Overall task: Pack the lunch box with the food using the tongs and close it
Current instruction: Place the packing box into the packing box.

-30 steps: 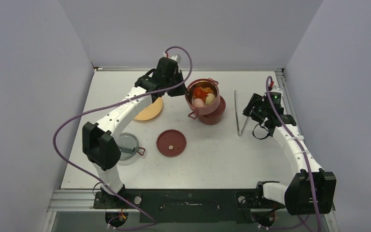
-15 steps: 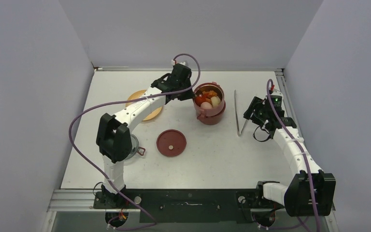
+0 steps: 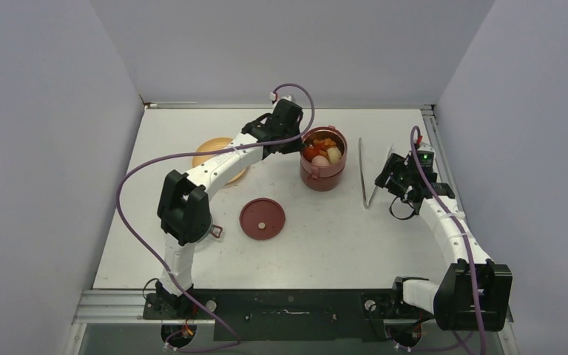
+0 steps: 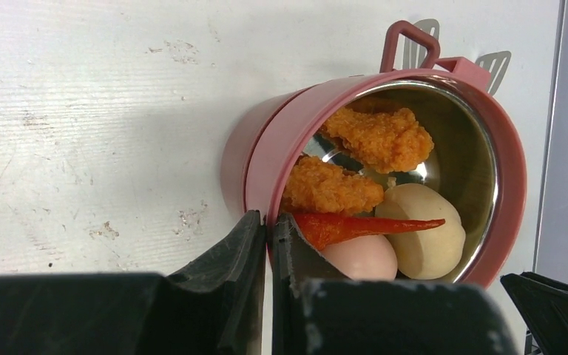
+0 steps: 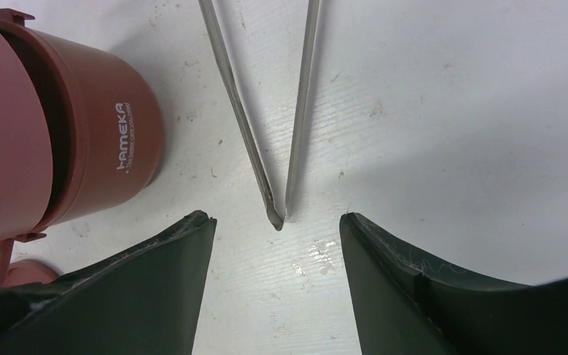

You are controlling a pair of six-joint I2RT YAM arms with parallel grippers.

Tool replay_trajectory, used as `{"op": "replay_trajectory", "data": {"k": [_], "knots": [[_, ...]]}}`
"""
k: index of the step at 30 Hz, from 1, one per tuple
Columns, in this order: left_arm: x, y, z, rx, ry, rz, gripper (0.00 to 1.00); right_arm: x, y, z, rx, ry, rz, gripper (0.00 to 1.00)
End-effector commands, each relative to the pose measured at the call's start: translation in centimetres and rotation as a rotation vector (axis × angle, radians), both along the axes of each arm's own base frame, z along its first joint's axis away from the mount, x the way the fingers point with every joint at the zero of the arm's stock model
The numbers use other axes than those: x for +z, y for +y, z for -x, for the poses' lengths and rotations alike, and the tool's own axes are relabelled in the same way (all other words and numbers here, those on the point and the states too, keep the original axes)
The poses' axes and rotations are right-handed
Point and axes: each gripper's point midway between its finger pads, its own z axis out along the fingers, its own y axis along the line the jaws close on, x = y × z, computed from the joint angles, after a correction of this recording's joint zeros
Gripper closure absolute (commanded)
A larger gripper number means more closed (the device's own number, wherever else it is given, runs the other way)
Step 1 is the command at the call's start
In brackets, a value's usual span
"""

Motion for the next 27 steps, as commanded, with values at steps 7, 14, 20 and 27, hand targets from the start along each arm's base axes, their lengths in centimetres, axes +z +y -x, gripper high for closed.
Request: {"op": "replay_trajectory", "data": {"k": [7, 14, 20, 27], "knots": [[6.3, -2.1, -1.9, 0.004, -0.149, 0.135, 0.79, 0.5, -0.2, -0.6, 0.007, -0.041, -0.001, 0.36], [7.1, -2.6, -1.3, -0.026, -0.156, 0.156, 0.65, 1.2, -0.1, -1.0, 0.011, -0.054, -0.013, 0.36], [9.6, -2.0, -0.6, -0.056, -0.24, 0.167, 0.5, 3.6, 1.2, -2.1, 0.059, -0.108, -0.073, 0.35], [12.1, 0.7, 2.5, -0.095, -0.393, 0.211, 0.23, 6.4, 4.5, -4.0, 0.217, -0.16, -0.182, 0.39]]}}
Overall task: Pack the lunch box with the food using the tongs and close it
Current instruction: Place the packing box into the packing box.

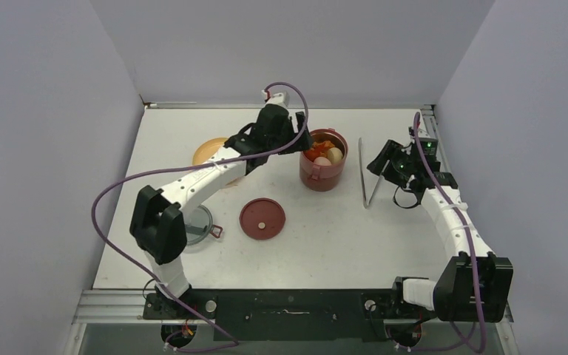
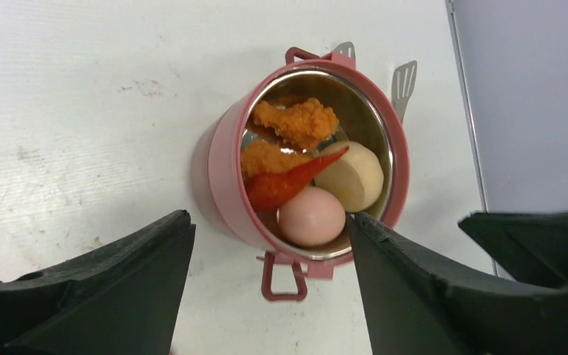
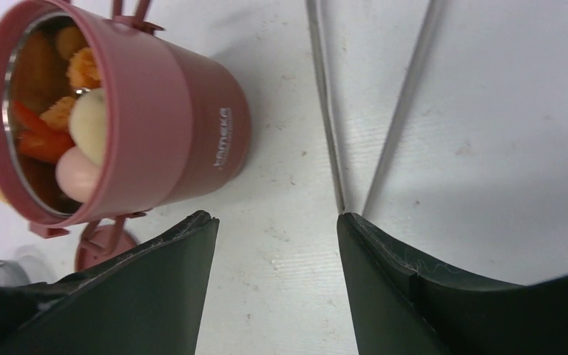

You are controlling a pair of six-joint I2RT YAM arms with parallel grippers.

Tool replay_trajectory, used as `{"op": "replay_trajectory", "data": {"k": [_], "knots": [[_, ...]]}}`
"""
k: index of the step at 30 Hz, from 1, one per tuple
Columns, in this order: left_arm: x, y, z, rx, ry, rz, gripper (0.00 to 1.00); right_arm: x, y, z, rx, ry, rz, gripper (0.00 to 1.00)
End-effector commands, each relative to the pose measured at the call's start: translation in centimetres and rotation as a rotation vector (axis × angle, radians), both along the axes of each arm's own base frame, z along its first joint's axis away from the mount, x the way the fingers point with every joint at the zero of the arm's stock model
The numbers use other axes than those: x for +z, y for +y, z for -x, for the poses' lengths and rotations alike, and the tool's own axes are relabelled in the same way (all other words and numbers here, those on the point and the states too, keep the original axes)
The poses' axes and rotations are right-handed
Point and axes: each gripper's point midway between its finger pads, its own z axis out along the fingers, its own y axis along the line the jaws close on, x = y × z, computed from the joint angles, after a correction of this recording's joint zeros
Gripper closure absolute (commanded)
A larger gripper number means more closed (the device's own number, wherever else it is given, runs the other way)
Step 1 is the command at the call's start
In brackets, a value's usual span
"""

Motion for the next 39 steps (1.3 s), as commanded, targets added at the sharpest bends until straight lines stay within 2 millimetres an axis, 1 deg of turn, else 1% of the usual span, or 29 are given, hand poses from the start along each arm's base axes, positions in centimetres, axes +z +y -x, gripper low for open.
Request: {"op": "replay_trajectory", "data": {"k": [1, 2, 3, 4, 5, 10, 11, 14, 18, 20, 25, 29, 34, 36, 39], "knots": [[8.1, 1.1, 1.6, -0.036, -0.243, 0.128, 0.2, 3.6, 2.4, -2.6, 0.119, -0.104, -0.071, 0.4], [8.4, 1.3, 2.1, -0.05, -0.252, 0.134, 0.19, 4.0, 2.8, -3.0, 0.134, -0.112, -0.069, 0.4], [8.7, 1.6, 2.7, -0.066, -0.261, 0.141, 0.17, 4.0, 3.0, -3.4, 0.14, -0.11, -0.068, 0.41], [8.6, 1.6, 3.3, -0.09, -0.259, 0.141, 0.16, 4.2, 3.0, -3.8, 0.142, -0.108, -0.065, 0.41], [8.3, 1.5, 3.9, -0.114, -0.248, 0.144, 0.16, 4.4, 4.0, -4.0, 0.171, -0.109, -0.065, 0.41], [5.8, 0.9, 6.5, -0.205, -0.163, 0.174, 0.17, 3.9, 6.4, -5.7, 0.214, -0.089, -0.027, 0.42], [4.7, 1.0, 7.0, -0.212, -0.143, 0.175, 0.18, 3.7, 6.7, -6.1, 0.214, -0.083, -0.014, 0.42], [3.7, 1.1, 7.8, -0.228, -0.128, 0.192, 0.18, 3.1, 7.8, -7.1, 0.226, -0.068, 0.007, 0.42], [2.6, 0.6, 8.8, -0.283, -0.105, 0.21, 0.18, 2.7, 8.5, -8.1, 0.231, -0.059, 0.018, 0.43], [2.5, 0.0, 9.0, -0.31, -0.111, 0.233, 0.18, 2.6, 8.8, -8.5, 0.233, -0.056, 0.023, 0.43], [0.7, -1.2, 9.4, -0.357, -0.064, 0.263, 0.22, 2.0, 9.1, -8.9, 0.233, -0.038, 0.039, 0.45], [-0.9, -2.3, 9.6, -0.385, -0.03, 0.269, 0.25, 1.6, 9.1, -8.9, 0.231, -0.024, 0.045, 0.45], [-2.2, -3.3, 9.5, -0.394, -0.014, 0.246, 0.3, 2.5, 9.0, -8.6, 0.224, -0.039, 0.052, 0.45], [-3.0, -2.9, 9.2, -0.364, -0.018, 0.204, 0.34, 3.2, 9.0, -8.5, 0.223, -0.052, 0.053, 0.45], [-4.4, -1.8, 8.6, -0.285, -0.019, 0.137, 0.39, 4.6, 8.9, -8.2, 0.219, -0.078, 0.052, 0.45]]}}
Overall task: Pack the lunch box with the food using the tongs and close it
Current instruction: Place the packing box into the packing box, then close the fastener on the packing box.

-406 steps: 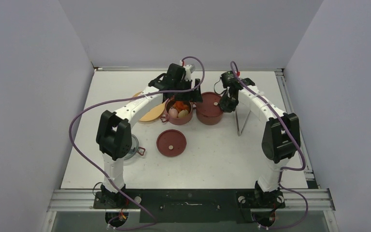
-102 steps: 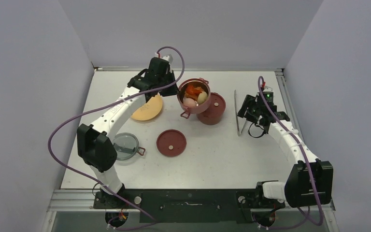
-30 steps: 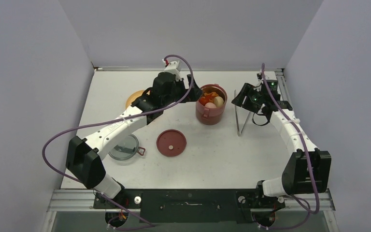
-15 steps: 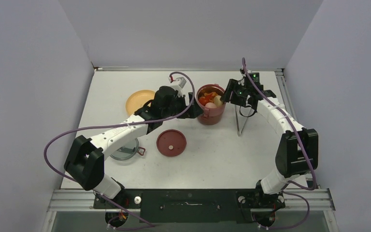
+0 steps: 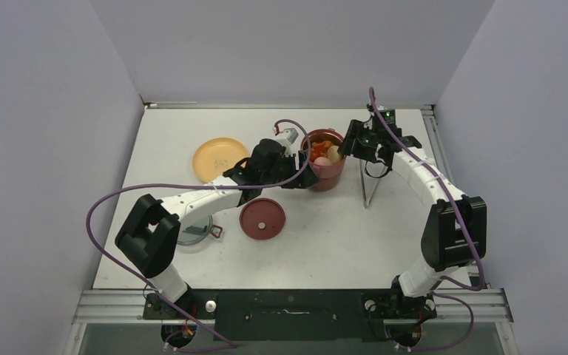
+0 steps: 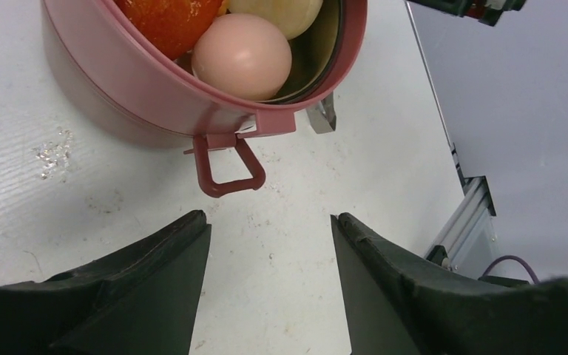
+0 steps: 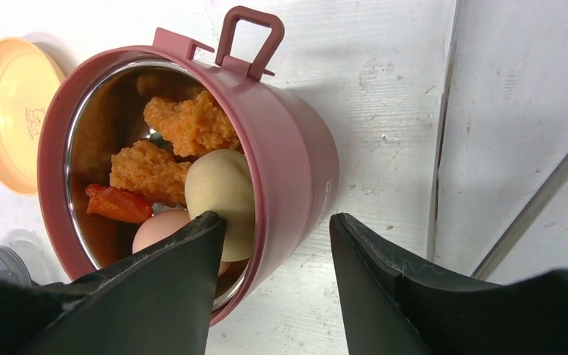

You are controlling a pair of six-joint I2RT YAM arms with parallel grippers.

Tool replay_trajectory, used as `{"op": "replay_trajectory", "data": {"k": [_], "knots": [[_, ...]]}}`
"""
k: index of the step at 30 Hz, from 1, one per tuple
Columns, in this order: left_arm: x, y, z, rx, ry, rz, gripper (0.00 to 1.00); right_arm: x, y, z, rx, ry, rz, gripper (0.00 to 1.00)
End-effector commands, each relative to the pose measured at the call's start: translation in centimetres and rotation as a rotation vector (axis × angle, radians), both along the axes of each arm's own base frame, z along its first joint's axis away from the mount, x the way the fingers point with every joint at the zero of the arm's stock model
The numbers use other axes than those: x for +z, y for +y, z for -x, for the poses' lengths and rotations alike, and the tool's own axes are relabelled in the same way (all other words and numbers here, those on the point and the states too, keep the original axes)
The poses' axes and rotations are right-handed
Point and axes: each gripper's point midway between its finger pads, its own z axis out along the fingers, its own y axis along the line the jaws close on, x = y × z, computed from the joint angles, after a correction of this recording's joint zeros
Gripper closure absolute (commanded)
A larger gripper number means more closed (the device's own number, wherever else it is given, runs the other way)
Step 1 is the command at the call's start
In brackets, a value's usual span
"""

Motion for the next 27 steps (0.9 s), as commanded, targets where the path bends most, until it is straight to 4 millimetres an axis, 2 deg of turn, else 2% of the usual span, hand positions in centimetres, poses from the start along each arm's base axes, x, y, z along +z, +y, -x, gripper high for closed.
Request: {"op": "replay_trajectory", "data": {"k": [1, 6, 15, 27], "knots": [[0.3, 0.8, -1.3, 0.087, -0.071, -0.034, 0.41, 4.6, -0.1, -0.3, -0.007, -0.111, 0.005, 0.45], [-1.2, 1.2, -1.8, 0.135, -0.05, -0.048, 0.47, 6.1, -0.3, 0.4, -0.009, -0.139, -0.001, 0.45], [-1.3, 0.5, -3.1, 0.177, -0.06, -0.013, 0.51, 7.5, -0.7, 1.5, -0.01, -0.164, 0.008, 0.44], [-5.7, 1.1, -2.9, 0.182, -0.024, -0.091, 0.56, 7.3, -1.1, 2.0, -0.011, -0.156, 0.025, 0.44]]}}
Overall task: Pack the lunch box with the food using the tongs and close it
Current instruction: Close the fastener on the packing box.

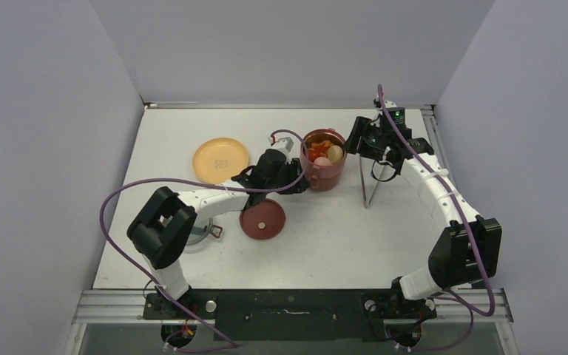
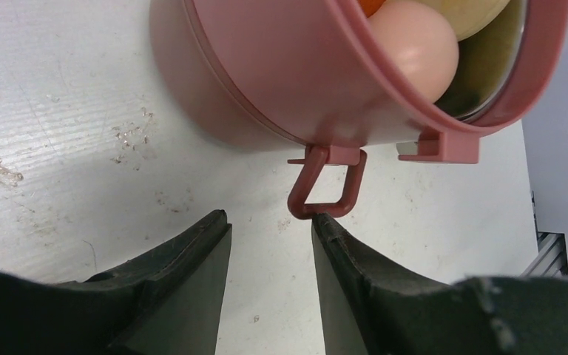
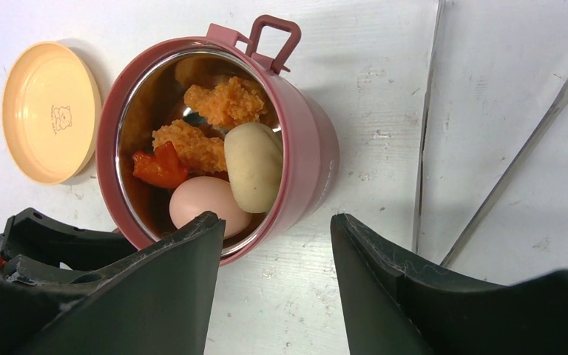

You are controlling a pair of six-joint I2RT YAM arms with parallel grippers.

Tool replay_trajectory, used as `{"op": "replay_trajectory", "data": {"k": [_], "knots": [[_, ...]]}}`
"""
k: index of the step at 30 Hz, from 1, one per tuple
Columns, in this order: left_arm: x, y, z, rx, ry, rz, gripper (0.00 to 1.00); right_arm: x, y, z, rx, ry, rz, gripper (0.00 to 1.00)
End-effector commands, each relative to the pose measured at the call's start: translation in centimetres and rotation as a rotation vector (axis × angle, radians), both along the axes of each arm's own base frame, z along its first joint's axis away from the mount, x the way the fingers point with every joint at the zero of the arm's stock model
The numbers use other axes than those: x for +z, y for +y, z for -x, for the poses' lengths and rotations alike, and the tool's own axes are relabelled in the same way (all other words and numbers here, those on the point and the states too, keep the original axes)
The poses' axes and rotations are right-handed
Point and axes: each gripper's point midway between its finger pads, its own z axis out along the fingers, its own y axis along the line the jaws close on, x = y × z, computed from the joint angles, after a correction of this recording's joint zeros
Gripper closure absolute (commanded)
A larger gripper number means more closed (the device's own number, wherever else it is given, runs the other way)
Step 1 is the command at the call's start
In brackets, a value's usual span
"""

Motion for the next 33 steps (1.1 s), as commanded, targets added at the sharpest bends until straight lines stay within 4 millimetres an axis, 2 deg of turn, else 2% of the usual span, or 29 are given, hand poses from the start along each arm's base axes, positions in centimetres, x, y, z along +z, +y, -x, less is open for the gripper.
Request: {"op": "replay_trajectory", "data": {"k": [1, 8, 12, 17, 22, 30, 33], "knots": [[0.2, -0.4, -0.8, 0.007, -0.049, 0.017, 0.56, 2.9, -0.2, -0.2, -0.006, -0.082, 0.004, 0.44], [1.2, 0.1, -1.6, 0.024, -0.097, -0.008, 0.56, 2.6, -0.2, -0.2, -0.008, -0.077, 0.006, 0.44], [1.9, -0.4, -1.7, -0.008, -0.133, 0.012, 0.56, 2.4, -0.2, -0.3, -0.008, -0.073, 0.005, 0.44], [0.9, -1.5, -1.6, -0.06, -0.122, 0.017, 0.55, 2.1, 0.0, -0.4, -0.003, -0.067, -0.006, 0.44], [0.1, -1.7, -2.0, -0.06, -0.117, 0.0, 0.56, 2.0, 0.0, -0.4, -0.004, -0.067, -0.006, 0.44], [-0.4, -1.9, -2.4, -0.048, -0.111, -0.001, 0.57, -0.2, 0.7, -1.2, 0.013, -0.027, -0.019, 0.46], [-0.6, -1.9, -2.4, -0.043, -0.107, 0.005, 0.57, -1.4, 0.9, -1.6, 0.018, -0.006, -0.016, 0.51]]}}
